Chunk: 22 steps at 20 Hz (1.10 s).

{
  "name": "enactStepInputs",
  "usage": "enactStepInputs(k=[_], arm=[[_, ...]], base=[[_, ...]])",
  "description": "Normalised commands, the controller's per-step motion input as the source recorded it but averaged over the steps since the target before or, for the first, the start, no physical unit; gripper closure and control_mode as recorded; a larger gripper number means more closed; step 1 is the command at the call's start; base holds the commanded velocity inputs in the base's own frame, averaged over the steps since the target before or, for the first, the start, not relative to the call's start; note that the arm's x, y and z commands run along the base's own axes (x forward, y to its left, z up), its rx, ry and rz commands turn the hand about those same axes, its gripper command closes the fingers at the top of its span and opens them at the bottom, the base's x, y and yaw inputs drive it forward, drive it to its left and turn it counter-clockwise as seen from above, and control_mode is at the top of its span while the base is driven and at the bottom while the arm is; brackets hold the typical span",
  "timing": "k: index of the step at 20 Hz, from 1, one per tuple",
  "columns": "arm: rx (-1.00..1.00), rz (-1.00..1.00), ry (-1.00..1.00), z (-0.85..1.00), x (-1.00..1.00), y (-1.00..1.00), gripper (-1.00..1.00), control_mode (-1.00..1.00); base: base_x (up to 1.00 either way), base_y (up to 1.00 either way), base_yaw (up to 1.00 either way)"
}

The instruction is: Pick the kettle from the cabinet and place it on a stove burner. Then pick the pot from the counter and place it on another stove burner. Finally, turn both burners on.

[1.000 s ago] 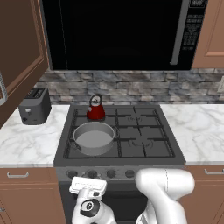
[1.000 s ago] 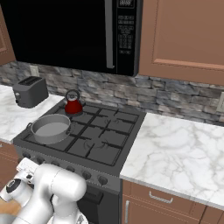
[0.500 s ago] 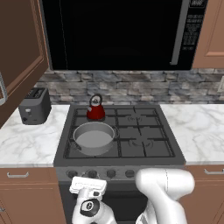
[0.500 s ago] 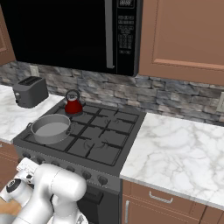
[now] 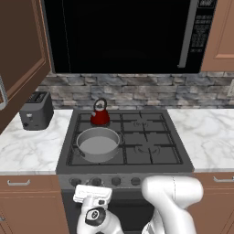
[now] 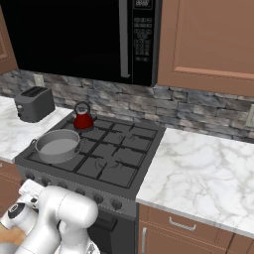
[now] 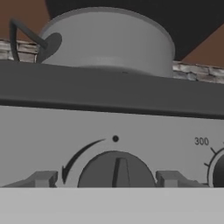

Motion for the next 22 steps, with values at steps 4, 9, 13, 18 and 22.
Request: enactStepInputs(k=[4, 9, 13, 18, 22], arm=[[0.0, 0.01, 0.0, -0.26, 0.04, -0.31, 1.0, -1.0], [0.0, 0.0, 0.0, -0.14, 0.04, -0.29, 1.0, -1.0], [-0.06, 0.0, 0.0, 0.0, -0.02, -0.02, 1.0, -1.0], [-0.21, 0.0, 0.0, 0.0, -0.01, 0.0, 1.0, -1.0], [-0.27, -0.01, 0.02, 0.0, 0.0, 0.0, 1.0, -1.0]], base=[[0.0, 0.0, 0.0], [0.0, 0.0, 0.0], [0.0, 0.0, 0.0], [0.0, 0.0, 0.0], [0.0, 0.0, 0.0]])
